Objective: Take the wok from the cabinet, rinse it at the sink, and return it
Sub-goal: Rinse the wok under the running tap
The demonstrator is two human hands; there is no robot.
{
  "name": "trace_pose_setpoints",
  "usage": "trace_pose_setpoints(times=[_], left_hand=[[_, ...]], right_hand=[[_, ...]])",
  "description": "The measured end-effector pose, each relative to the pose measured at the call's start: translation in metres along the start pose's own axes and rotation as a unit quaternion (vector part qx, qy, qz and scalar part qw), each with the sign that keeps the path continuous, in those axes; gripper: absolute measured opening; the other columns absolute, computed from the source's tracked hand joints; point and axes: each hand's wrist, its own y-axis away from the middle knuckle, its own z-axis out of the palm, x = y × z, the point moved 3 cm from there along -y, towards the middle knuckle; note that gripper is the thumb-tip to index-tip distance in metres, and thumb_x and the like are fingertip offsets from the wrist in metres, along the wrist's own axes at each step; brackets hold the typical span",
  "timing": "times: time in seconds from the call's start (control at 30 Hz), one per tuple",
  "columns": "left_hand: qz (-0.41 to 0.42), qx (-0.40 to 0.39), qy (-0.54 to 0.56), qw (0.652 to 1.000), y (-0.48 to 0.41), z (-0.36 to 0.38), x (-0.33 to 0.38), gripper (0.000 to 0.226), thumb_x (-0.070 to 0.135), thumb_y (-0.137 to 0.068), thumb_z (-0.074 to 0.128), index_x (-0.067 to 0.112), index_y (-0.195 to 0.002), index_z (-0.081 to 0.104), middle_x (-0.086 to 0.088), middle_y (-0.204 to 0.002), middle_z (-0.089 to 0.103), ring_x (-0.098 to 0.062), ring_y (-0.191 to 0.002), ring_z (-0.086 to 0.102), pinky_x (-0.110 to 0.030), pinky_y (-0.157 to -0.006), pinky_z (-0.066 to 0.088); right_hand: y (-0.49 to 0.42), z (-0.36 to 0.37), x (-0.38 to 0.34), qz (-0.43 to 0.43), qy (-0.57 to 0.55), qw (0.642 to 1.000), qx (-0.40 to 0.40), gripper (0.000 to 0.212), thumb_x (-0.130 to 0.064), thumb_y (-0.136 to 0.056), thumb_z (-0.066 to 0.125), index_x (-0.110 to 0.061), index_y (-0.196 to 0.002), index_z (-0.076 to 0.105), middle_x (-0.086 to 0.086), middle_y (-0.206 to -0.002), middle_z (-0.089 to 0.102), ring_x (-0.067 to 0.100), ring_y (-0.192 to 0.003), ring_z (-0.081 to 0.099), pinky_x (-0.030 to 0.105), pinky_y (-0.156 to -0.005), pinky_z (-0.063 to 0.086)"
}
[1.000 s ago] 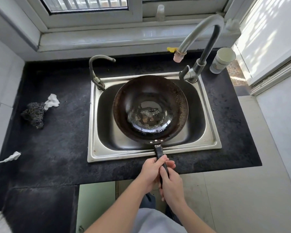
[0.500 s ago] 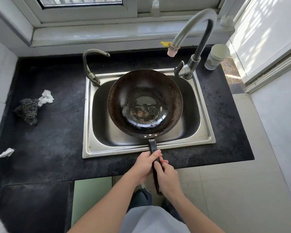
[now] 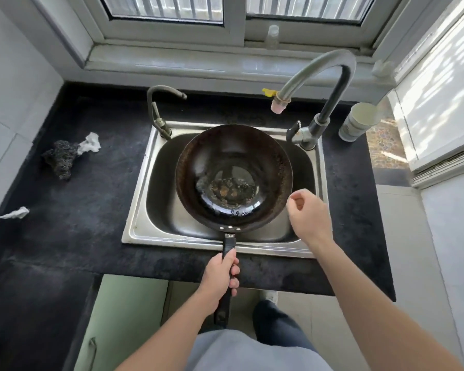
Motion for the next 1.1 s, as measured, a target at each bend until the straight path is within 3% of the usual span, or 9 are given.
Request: trace_pose_setpoints(times=[0.1, 0.17, 0.23, 0.3, 0.4, 0.53, 0.83, 1.1], left_hand=[[0.012, 0.024, -0.012, 1.0, 0.002, 0.003, 0.0, 0.028, 0.034, -0.103, 0.047, 0.009, -0.09, 0.054, 0.005, -0.059, 0.045, -0.01, -0.042, 0.037, -0.026, -0.041, 0.036], [0.016, 0.036, -0.01, 0.999, 0.003, 0.005, 0.001, 0.028, 0.033, -0.103, 0.048, 0.009, -0.089, 0.054, 0.004, -0.059, 0.045, -0.01, -0.041, 0.036, -0.025, -0.04, 0.035], [0.018, 0.05, -0.01, 0.999, 0.004, 0.008, 0.002, 0.028, 0.032, -0.102, 0.048, 0.009, -0.087, 0.054, 0.003, -0.059, 0.044, -0.01, -0.04, 0.036, -0.024, -0.038, 0.035], [0.021, 0.062, -0.006, 0.998, 0.004, 0.009, 0.003, 0.029, 0.033, -0.102, 0.049, 0.01, -0.086, 0.055, 0.003, -0.059, 0.045, -0.01, -0.04, 0.036, -0.023, -0.038, 0.035], [0.02, 0.07, -0.007, 0.997, 0.004, 0.012, 0.002, 0.029, 0.033, -0.102, 0.05, 0.01, -0.085, 0.055, 0.004, -0.058, 0.045, -0.01, -0.04, 0.037, -0.022, -0.038, 0.035], [0.016, 0.074, -0.017, 0.997, 0.005, 0.013, 0.003, 0.029, 0.035, -0.102, 0.049, 0.01, -0.088, 0.054, 0.004, -0.06, 0.044, -0.01, -0.04, 0.037, -0.023, -0.039, 0.037], [0.016, 0.074, -0.027, 0.997, 0.006, 0.017, 0.003, 0.029, 0.036, -0.102, 0.048, 0.011, -0.089, 0.053, 0.004, -0.061, 0.043, -0.01, -0.042, 0.037, -0.024, -0.04, 0.038], [0.011, 0.068, -0.02, 0.997, 0.005, 0.016, 0.001, 0.029, 0.037, -0.102, 0.047, 0.012, -0.089, 0.053, 0.005, -0.06, 0.043, -0.009, -0.042, 0.038, -0.024, -0.04, 0.038]], right_hand=[[-0.051, -0.011, -0.007, -0.041, -0.029, 0.999, 0.002, 0.034, -0.02, -0.098, 0.058, -0.015, -0.132, 0.058, 0.005, -0.127, 0.065, 0.02, -0.11, 0.063, 0.029, -0.094, 0.049], [-0.083, -0.016, -0.011, -0.055, -0.044, 0.997, -0.022, 0.05, -0.019, -0.097, 0.057, -0.015, -0.146, 0.046, 0.007, -0.146, 0.053, 0.024, -0.132, 0.053, 0.04, -0.111, 0.044], [-0.108, -0.02, -0.018, -0.079, -0.047, 0.995, -0.05, 0.062, -0.016, -0.095, 0.055, -0.015, -0.154, 0.034, 0.008, -0.156, 0.042, 0.026, -0.145, 0.04, 0.045, -0.12, 0.034], [-0.123, -0.024, -0.028, -0.093, -0.057, 0.991, -0.074, 0.07, -0.012, -0.095, 0.054, -0.011, -0.158, 0.024, 0.008, -0.162, 0.034, 0.024, -0.15, 0.03, 0.038, -0.124, 0.024], [-0.132, -0.027, -0.037, -0.086, -0.065, 0.989, -0.098, 0.072, -0.01, -0.097, 0.052, -0.012, -0.16, 0.016, 0.007, -0.165, 0.028, 0.024, -0.152, 0.027, 0.034, -0.124, 0.02], [-0.133, -0.029, -0.037, -0.097, -0.055, 0.988, -0.109, 0.07, -0.006, -0.098, 0.048, -0.014, -0.16, 0.017, 0.007, -0.163, 0.033, 0.028, -0.146, 0.037, 0.035, -0.121, 0.028], [-0.138, -0.028, -0.034, -0.138, 0.005, 0.98, -0.141, 0.075, -0.003, -0.094, 0.046, -0.014, -0.161, 0.013, 0.01, -0.163, 0.033, 0.032, -0.141, 0.044, 0.036, -0.119, 0.028], [-0.142, -0.022, -0.034, -0.159, 0.031, 0.975, -0.152, 0.076, 0.0, -0.094, 0.046, -0.012, -0.16, 0.012, 0.008, -0.166, 0.026, 0.03, -0.151, 0.03, 0.041, -0.125, 0.022]])
